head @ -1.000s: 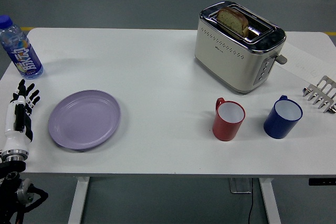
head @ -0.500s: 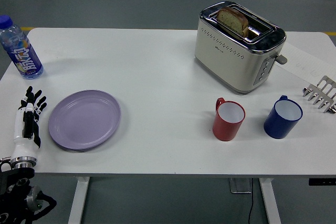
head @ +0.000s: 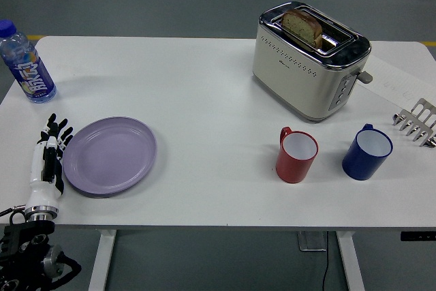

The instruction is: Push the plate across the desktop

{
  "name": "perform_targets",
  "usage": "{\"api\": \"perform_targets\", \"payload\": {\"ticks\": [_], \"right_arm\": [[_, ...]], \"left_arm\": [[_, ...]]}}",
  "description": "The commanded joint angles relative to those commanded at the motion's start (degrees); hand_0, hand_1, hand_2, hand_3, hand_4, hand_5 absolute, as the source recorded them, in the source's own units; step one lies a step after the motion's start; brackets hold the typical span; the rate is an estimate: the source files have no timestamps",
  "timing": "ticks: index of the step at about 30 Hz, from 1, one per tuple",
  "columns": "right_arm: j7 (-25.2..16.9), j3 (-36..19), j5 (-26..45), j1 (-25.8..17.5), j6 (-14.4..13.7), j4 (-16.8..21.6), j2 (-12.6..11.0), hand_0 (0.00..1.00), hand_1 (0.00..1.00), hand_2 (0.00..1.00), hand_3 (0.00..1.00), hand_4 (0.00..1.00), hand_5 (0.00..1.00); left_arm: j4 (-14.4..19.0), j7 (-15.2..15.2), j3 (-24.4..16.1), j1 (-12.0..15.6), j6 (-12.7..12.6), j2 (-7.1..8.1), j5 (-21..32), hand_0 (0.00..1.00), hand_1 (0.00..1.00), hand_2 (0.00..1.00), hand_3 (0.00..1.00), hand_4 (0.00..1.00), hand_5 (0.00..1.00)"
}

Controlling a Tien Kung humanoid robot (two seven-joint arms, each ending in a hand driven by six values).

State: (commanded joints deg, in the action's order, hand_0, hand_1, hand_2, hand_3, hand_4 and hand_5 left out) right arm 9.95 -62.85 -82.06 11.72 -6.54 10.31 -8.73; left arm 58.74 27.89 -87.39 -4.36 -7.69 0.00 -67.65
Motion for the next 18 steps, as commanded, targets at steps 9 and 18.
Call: {"api": "perform_targets", "payload": {"ticks": [9,18], "right_arm": [[-0.04,0.09,-0.07,-0.3,0.03,0.0,-0.04,0.636,0.613,0.663,0.603,0.188,0.106],[-0.27,0.52,0.61,-0.02,-0.05,0.0,-0.09,0.637,0.613,0.663,0.603,0.188,0.106]], "left_arm": [[-0.14,0.54,2.65,-0.11,-0.4,0.0,1.76,0.844,0.886,0.931,0.998,0.593,0.998],[-0.09,1.37,6.89,-1.36,-1.21,0.0,3.81,0.839,0.884,0.927,0.994,0.595,0.998]]}}
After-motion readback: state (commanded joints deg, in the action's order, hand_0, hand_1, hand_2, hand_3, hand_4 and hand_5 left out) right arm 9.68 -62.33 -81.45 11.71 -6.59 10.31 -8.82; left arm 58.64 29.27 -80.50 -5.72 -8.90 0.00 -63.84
